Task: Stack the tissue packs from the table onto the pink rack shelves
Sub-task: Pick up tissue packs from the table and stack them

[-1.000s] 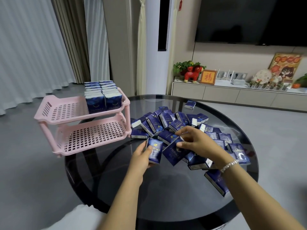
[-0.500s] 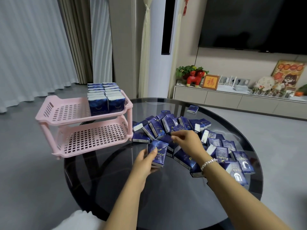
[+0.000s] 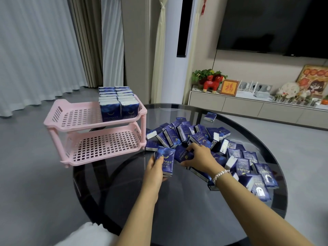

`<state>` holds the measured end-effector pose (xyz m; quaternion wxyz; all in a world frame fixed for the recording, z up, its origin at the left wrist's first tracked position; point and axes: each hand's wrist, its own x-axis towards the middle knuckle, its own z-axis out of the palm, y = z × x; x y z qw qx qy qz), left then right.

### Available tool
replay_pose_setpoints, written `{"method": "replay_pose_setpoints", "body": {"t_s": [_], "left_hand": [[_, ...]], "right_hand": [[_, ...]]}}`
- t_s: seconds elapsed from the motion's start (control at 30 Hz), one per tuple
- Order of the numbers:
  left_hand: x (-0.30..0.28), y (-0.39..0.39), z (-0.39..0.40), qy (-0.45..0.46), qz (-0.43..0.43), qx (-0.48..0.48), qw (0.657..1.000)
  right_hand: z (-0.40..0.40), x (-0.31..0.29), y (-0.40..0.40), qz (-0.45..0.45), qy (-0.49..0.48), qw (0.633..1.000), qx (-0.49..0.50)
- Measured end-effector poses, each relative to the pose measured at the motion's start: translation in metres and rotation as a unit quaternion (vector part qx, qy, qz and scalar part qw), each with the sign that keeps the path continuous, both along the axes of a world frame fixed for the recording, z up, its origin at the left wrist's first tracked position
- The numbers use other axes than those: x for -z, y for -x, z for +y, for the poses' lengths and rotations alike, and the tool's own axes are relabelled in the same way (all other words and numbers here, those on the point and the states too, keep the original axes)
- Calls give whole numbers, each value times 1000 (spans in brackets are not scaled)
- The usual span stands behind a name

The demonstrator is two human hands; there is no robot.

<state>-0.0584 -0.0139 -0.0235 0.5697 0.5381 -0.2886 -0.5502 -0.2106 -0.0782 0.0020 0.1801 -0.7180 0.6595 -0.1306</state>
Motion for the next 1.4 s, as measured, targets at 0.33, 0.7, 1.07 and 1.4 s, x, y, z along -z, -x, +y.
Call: {"method": "replay_pose_setpoints", "body": {"t_s": [0.33,0.7,1.07,1.4], "left_hand": [[-1,-5,7,10,-20,-8,1000],[2,2,13,-23,-86,91,992],[-4,9,22,46,-58,167,983],[6,8,11,-14,-67,119,991]], "right_hand": [[28,-4,11,-315,42,947,52],[53,-33,7,-371,62,924,-73],[48,-11,-20,-388,104,915,-48],[19,-23,35,-14,25,1000,2]]}}
